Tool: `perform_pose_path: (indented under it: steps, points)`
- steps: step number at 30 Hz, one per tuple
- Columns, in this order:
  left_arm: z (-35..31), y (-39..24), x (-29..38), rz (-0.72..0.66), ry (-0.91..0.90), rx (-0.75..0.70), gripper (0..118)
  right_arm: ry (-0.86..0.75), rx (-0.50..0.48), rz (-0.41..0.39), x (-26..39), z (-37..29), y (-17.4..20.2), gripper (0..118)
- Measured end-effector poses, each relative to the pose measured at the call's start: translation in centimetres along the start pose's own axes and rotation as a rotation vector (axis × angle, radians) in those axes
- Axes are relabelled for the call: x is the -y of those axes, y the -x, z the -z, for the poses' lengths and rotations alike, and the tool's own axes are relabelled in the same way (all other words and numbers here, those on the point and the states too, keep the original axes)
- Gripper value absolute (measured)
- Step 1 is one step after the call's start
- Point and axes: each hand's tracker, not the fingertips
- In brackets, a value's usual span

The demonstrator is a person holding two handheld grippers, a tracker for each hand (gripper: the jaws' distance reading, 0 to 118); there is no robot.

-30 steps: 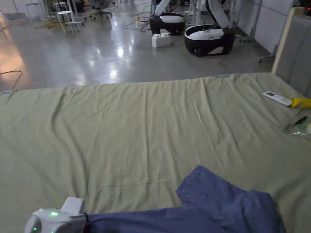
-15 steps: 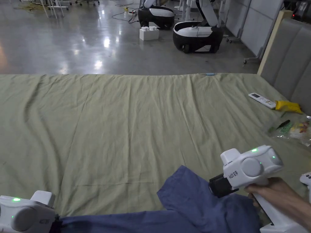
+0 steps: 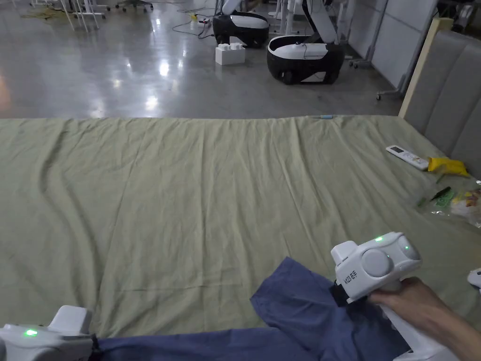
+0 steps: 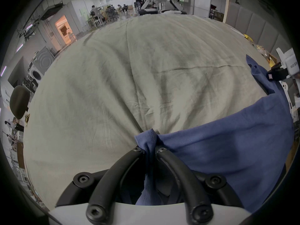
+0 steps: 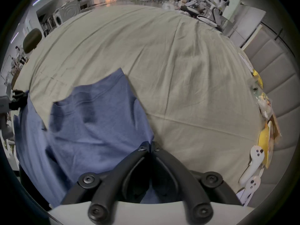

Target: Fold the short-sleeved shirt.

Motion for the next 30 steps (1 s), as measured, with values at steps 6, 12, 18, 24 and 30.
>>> perform_pose_path:
  steps: [6, 12, 18, 24, 30]
  points:
    - [-8.9, 2.3, 2.1, -0.158, -0.25, 0.142, 9, -0.271, -0.072, 0.107, 3.4, -10.6, -0.1, 1]
    - [-23.7, 4.1, 2.8, -0.194, -0.571, 0.208, 9, -0.564, -0.08, 0.215, 6.7, -22.6, -0.3, 1]
    - [-36.1, 5.8, 2.4, -0.257, -0.786, 0.177, 9, -0.845, -0.017, 0.236, 8.4, -35.0, 0.7, 1]
    - [-44.0, 7.3, 1.6, -0.259, -0.933, 0.104, 9, -1.05, 0.101, 0.23, 7.6, -44.4, 1.9, 1]
    - [-49.4, 8.4, -0.1, -0.234, -1.052, 0.06, 9, -1.237, 0.237, 0.157, 5.1, -50.3, 2.2, 1]
